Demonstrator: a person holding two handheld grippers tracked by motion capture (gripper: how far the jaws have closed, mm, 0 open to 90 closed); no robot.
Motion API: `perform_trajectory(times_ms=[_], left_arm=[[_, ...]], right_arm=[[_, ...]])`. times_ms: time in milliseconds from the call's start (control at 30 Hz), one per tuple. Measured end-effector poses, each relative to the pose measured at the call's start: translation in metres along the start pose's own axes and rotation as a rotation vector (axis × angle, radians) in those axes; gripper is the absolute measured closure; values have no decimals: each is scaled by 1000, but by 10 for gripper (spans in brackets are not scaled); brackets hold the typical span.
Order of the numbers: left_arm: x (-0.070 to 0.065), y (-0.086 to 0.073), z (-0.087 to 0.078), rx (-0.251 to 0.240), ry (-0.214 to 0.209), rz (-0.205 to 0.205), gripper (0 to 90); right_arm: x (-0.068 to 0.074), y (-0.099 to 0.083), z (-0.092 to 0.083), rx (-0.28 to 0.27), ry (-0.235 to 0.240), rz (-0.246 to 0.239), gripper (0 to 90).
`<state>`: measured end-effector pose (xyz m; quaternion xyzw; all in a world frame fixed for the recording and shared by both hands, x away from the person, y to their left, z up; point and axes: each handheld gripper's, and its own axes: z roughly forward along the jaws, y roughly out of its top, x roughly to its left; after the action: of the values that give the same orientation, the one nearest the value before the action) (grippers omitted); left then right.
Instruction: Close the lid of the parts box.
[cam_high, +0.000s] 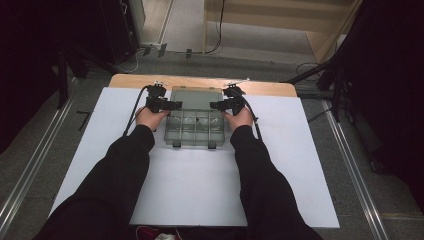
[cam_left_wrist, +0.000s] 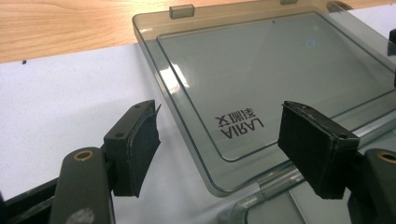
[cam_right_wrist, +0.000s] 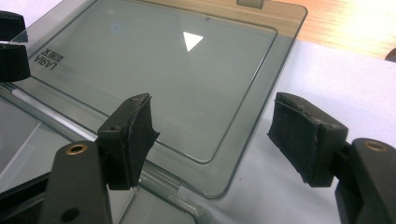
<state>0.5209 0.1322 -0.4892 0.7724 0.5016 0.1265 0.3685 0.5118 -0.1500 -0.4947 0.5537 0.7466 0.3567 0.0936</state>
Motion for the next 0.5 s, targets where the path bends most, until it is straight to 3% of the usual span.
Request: perform_trajectory(times_ms=[200, 500], left_arm=[[2, -1, 3, 4, -2, -14, 283], [3, -3, 8, 6, -47, -67, 284]], right_arm=[[2, -2, 6, 9, -6, 9, 294], [-1, -2, 9, 19, 25, 50, 272]])
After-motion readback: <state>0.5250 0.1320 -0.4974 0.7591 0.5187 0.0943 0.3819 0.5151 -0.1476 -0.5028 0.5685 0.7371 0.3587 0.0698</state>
